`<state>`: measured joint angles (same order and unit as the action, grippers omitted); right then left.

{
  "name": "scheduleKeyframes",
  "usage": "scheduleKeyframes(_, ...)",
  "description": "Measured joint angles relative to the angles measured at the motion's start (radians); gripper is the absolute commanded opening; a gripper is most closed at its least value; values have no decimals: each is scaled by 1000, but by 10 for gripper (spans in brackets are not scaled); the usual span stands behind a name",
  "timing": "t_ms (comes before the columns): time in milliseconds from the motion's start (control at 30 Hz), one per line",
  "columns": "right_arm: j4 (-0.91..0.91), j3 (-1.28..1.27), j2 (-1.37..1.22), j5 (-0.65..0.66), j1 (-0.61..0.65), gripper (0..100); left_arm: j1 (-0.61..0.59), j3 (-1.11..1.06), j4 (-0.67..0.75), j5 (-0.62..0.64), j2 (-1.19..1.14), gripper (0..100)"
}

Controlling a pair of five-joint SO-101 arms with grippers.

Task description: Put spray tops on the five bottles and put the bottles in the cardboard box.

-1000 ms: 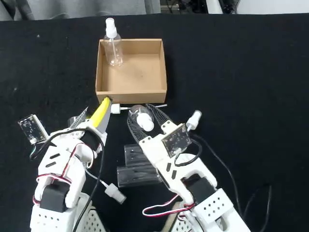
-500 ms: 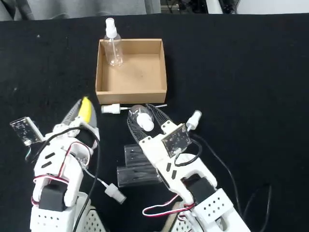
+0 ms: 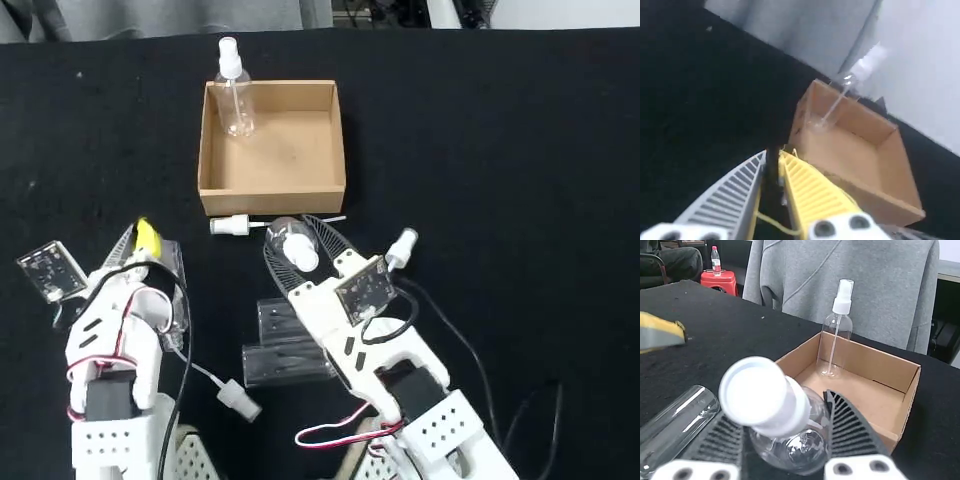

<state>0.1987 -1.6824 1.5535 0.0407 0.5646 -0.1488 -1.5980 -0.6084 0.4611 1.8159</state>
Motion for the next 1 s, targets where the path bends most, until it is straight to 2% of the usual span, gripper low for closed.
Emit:
scheduleKeyframes(300, 0, 0, 0, 0, 0, 41, -6, -66, 0, -6, 0, 31)
scheduleKeyframes(400, 0, 0, 0, 0, -43, 40, -6, -68, 0, -6, 0, 29)
scheduleKeyframes(633, 0, 0, 0, 28, -57, 40, -6, -72, 0, -6, 0, 29)
scheduleKeyframes(1000, 284, 186, 0, 43, -92, 41, -6, -77, 0, -6, 0, 29)
